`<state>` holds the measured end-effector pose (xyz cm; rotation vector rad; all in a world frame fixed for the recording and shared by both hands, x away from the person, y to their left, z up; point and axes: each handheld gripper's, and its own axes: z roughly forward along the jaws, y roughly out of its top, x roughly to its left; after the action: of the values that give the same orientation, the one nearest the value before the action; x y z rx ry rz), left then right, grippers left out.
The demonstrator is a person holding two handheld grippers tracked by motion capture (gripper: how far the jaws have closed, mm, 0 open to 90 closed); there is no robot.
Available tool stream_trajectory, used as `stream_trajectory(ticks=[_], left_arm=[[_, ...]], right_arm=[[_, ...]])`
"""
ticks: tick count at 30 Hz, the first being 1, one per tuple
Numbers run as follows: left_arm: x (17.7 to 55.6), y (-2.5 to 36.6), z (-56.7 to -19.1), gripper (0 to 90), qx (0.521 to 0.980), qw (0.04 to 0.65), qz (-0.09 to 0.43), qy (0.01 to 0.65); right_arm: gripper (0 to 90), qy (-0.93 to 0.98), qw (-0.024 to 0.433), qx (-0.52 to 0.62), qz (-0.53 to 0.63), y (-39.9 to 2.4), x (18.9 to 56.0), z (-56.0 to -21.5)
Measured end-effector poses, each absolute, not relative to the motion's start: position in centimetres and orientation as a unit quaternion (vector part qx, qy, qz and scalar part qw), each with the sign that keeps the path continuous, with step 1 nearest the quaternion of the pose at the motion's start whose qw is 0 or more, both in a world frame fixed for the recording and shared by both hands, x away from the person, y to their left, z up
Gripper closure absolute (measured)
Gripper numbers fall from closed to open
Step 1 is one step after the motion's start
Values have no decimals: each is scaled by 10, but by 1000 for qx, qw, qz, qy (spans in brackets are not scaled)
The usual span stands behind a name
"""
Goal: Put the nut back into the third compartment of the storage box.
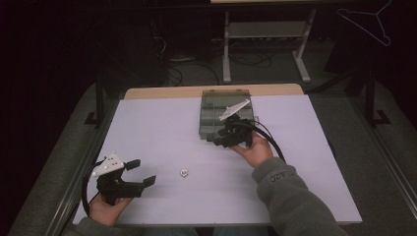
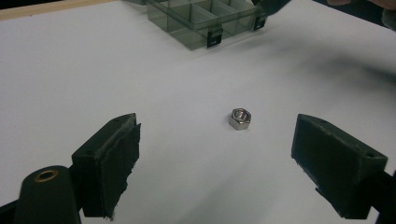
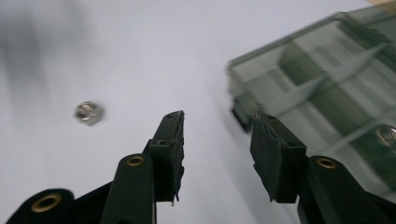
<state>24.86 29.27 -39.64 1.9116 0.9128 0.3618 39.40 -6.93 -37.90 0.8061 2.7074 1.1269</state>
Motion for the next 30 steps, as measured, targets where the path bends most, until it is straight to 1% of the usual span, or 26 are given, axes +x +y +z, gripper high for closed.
stream_trajectory(ticks=[9, 30], left_arm=[[249, 293, -396, 145, 782, 476, 149, 374], [248, 293, -396, 145, 782, 476, 148, 374]], right_arm=[[518, 899, 30, 228, 373, -44, 370, -386], [511, 916, 7, 170, 364, 8, 352, -414]])
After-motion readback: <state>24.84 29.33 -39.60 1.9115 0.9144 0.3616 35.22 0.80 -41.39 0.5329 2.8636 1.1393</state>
